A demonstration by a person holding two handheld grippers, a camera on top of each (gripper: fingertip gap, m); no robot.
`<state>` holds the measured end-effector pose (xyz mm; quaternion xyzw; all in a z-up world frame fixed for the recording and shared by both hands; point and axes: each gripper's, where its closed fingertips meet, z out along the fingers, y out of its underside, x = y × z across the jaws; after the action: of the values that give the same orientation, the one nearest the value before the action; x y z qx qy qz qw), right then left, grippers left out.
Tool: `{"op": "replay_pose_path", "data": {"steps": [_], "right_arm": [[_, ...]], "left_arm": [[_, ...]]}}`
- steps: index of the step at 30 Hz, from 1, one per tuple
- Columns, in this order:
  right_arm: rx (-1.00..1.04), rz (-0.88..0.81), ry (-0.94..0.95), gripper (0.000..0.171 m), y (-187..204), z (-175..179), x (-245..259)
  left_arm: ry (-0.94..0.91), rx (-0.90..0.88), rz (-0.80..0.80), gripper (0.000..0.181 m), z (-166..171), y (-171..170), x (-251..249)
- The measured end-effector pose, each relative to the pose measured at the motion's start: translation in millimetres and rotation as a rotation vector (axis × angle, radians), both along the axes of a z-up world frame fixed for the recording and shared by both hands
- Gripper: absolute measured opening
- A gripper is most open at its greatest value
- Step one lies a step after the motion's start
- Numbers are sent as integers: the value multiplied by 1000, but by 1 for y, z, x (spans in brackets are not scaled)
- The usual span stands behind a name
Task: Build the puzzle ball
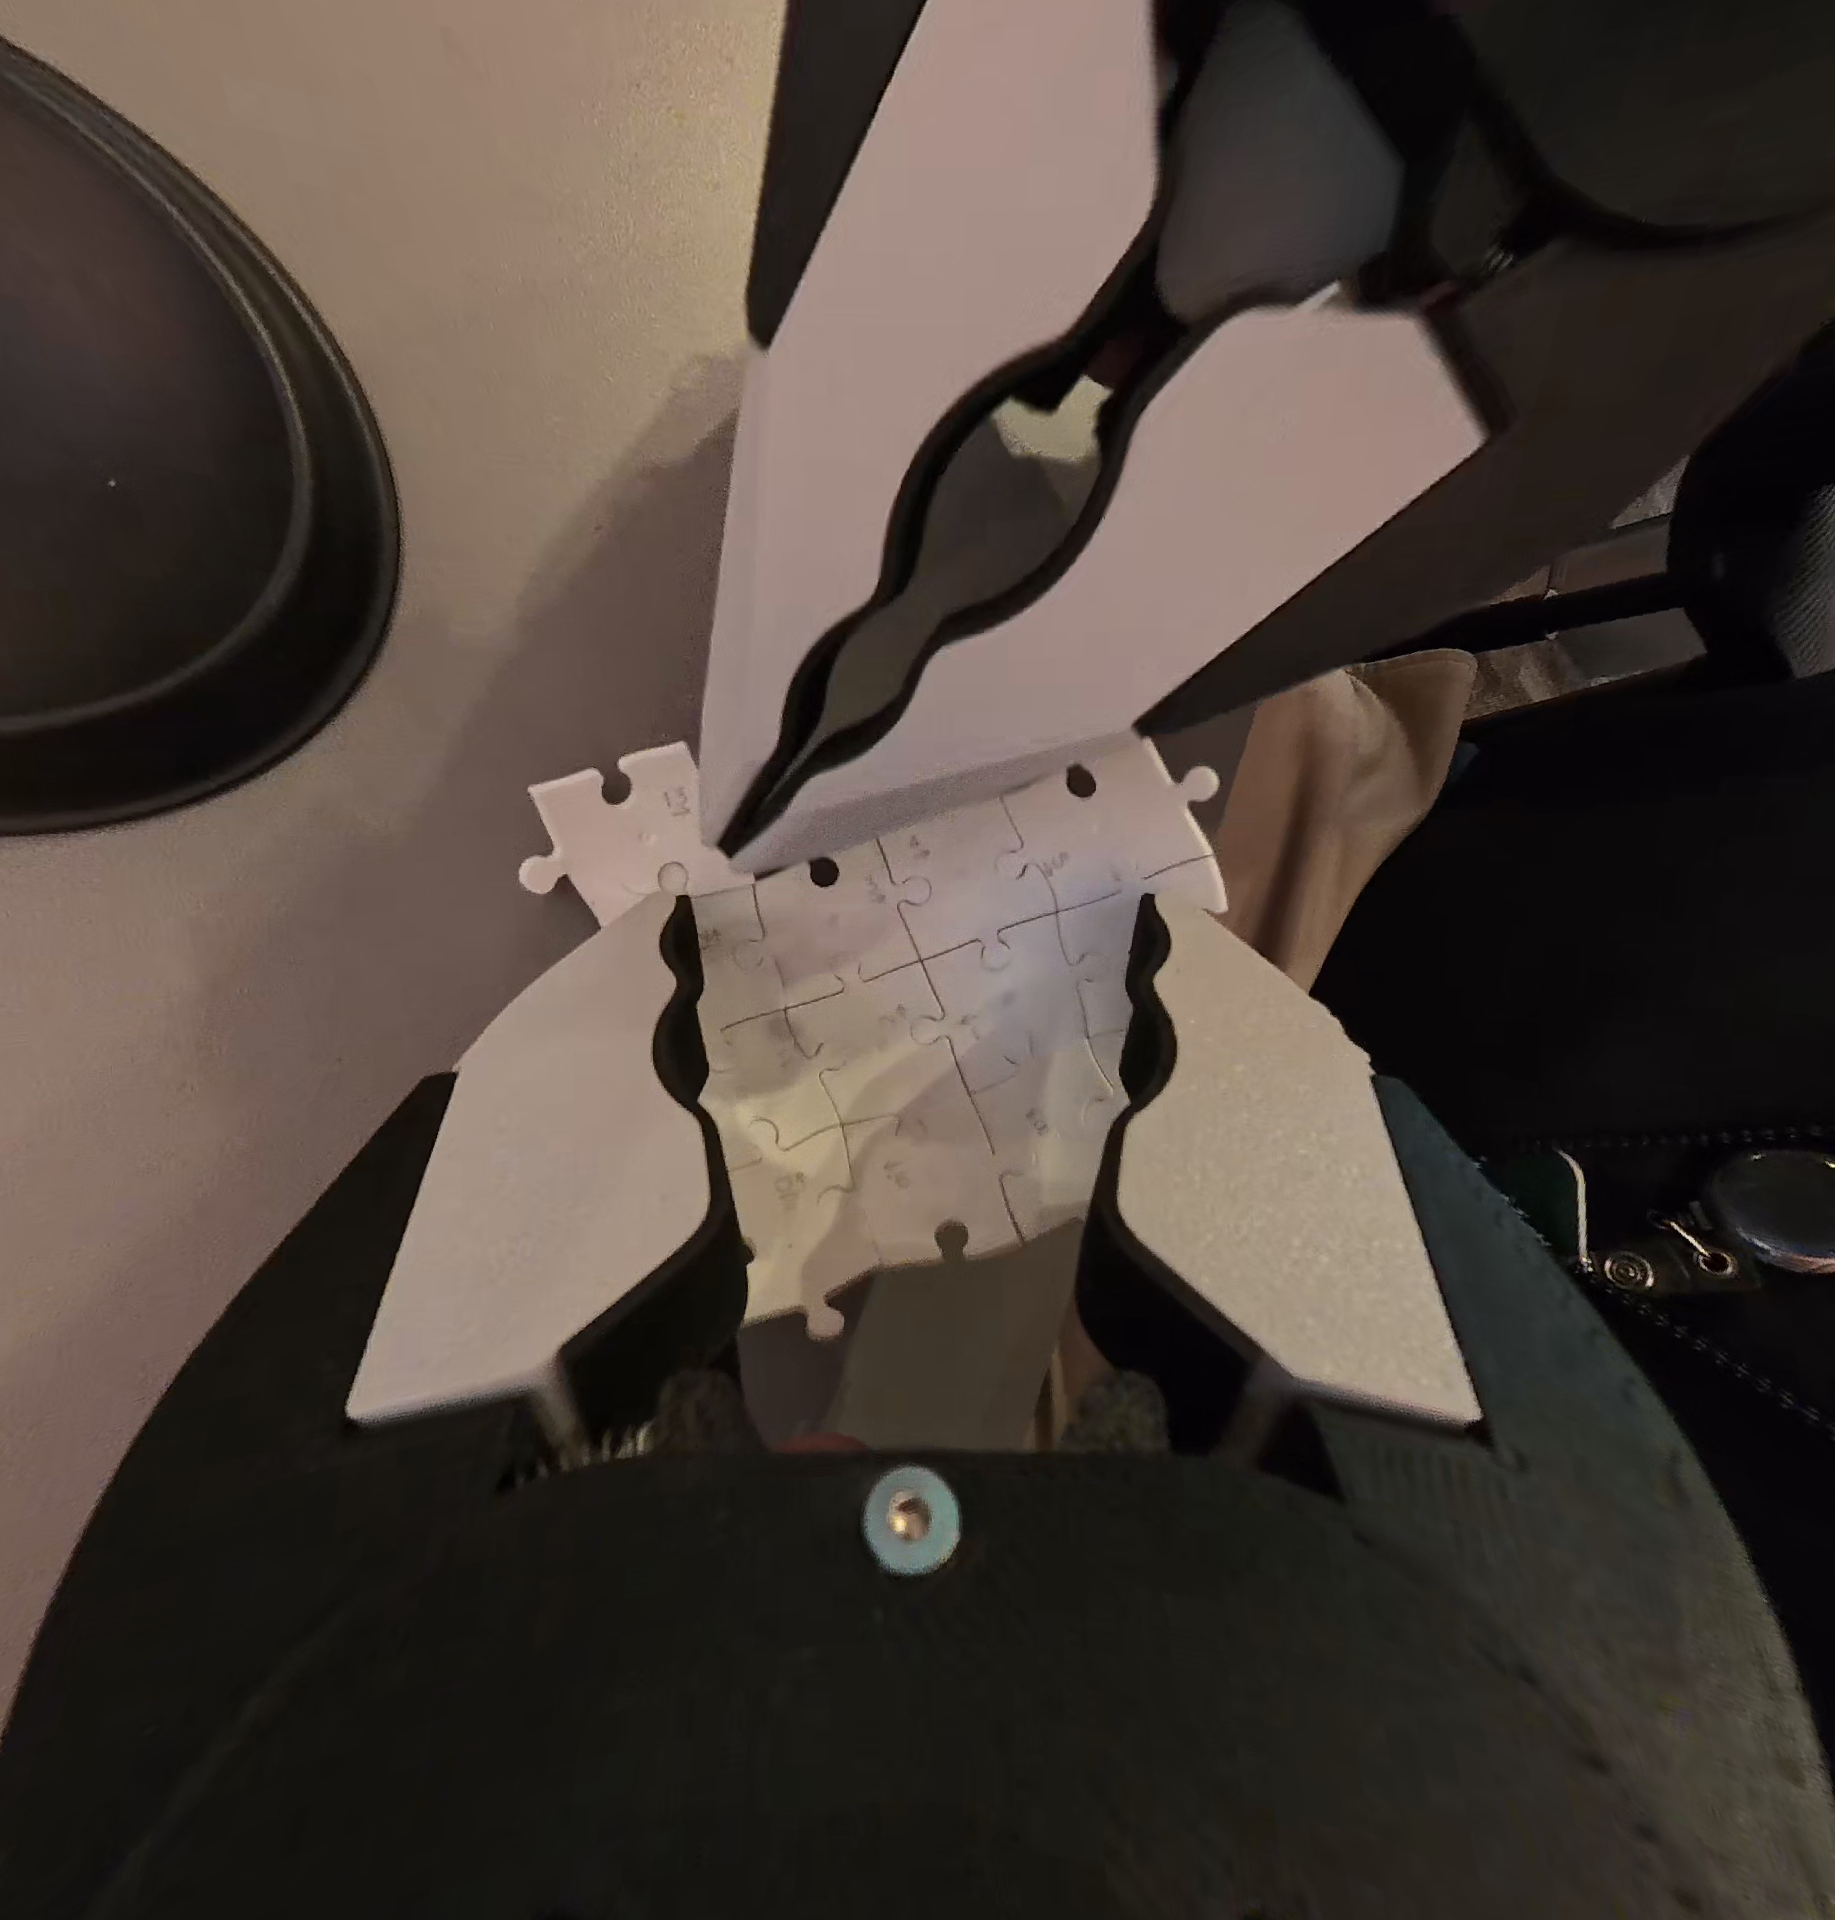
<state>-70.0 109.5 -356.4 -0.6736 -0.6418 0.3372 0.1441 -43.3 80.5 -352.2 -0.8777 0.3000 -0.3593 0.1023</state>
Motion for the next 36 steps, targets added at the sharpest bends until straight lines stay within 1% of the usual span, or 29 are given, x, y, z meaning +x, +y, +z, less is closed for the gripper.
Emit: {"op": "replay_pose_path", "data": {"steps": [1, 4, 12, 14, 18, 21, 26, 33, 36], "right_arm": [[-14, 36, -23, 0, -5, -5, 0], [-13, 60, -76, 0, -7, -15, 0], [-50, 77, -150, 0, -6, -16, 0], [-68, 83, -176, 0, -6, -16, 1], [-87, 100, -213, 0, -7, -16, 1], [-101, 104, -232, 0, -7, -16, 1], [-131, 113, -259, 0, -8, -16, 1], [-219, 112, -230, 0, -11, -15, -1], [-209, 79, -146, 0, 0, -7, -4]], "left_arm": [[0, 0, -1, 79, 0, 0, 0], [-4, -4, 0, 78, 1, 0, 0], [-6, -10, -12, 81, 2, -1, 0], [-1, -3, -12, 84, 3, -1, -1], [-28, -1, 5, 87, 6, 1, -4], [-52, -11, -11, 90, 7, 0, -1], [-90, -36, -1, 89, 8, 2, -1], [-191, -54, 68, 90, 10, 5, -2], [-202, -52, 51, 102, 14, 1, 1]]}}
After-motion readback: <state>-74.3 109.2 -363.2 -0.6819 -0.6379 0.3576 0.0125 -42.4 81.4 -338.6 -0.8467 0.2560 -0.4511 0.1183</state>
